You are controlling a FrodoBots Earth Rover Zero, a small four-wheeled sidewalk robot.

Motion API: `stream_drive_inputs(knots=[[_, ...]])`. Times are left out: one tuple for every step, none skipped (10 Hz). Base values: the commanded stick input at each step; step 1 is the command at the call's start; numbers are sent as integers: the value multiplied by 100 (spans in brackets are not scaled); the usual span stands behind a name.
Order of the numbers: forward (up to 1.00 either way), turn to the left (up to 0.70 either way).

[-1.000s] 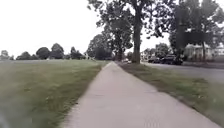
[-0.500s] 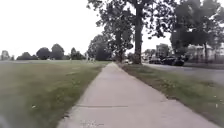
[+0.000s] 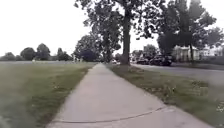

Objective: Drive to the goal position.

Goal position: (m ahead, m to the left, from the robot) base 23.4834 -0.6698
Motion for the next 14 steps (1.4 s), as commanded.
stream_drive_inputs(knots=[[70, 0], [70, 0], [70, 0], [70, 0], [70, 0], [70, 0], [70, 0], [70, 0], [70, 0], [70, 0], [70, 0], [70, 0], [70, 0], [70, 0]])
